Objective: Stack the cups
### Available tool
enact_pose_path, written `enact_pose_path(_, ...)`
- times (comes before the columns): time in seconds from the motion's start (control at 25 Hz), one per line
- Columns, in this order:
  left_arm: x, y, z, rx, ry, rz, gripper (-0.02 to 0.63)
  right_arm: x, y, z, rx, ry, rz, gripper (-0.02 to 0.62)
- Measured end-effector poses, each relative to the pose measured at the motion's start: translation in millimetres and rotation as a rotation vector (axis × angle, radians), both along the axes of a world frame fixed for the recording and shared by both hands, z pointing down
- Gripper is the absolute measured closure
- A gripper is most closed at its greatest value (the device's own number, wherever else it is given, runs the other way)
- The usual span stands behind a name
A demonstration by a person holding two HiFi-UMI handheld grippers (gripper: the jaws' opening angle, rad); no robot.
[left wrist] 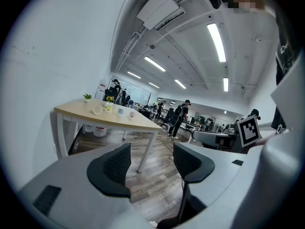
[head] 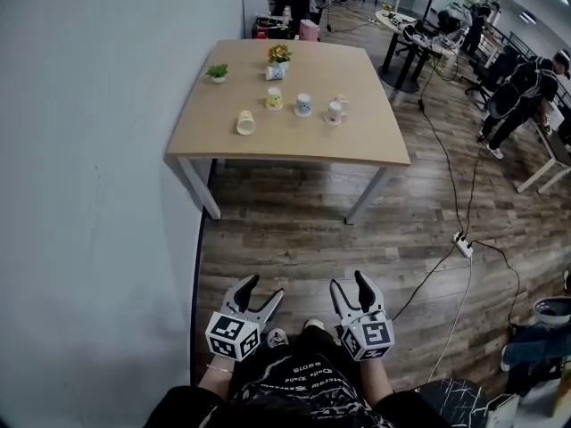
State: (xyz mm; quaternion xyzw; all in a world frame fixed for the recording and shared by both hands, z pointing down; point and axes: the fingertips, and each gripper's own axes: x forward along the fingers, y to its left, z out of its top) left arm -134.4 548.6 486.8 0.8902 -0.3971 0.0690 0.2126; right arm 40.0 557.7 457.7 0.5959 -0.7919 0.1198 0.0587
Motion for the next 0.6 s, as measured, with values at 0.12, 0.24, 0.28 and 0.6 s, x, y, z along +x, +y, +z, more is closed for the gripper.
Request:
enact_pose_path(0.12,0.6,-4.4,-8.9,0.012,0.060,0.001,0.321,-1.6,-2.2,1.8,-0.006,0.016,-0.010,0.330)
enact_pose_path(0.24,7.0,-11.5,-5.0,0.004,0.050,0.025,0.319,-6.8,-15.1,10.5,-0.032,0.004,-0.050,0.330)
enact_pose_path(0.28,9.7,-14.8,-2.2,0.002,0.046,0.023,0.319,-7.7,-20.4,16.4,-0.048,0.004,-0.068,0.330)
enact_pose_path(0.6,22.2,-84.2,7.6,-0.018,0.061,-0.091,0.321,13.4,-96.6,30.5,-0.062,-0.018,-0.105,0.330)
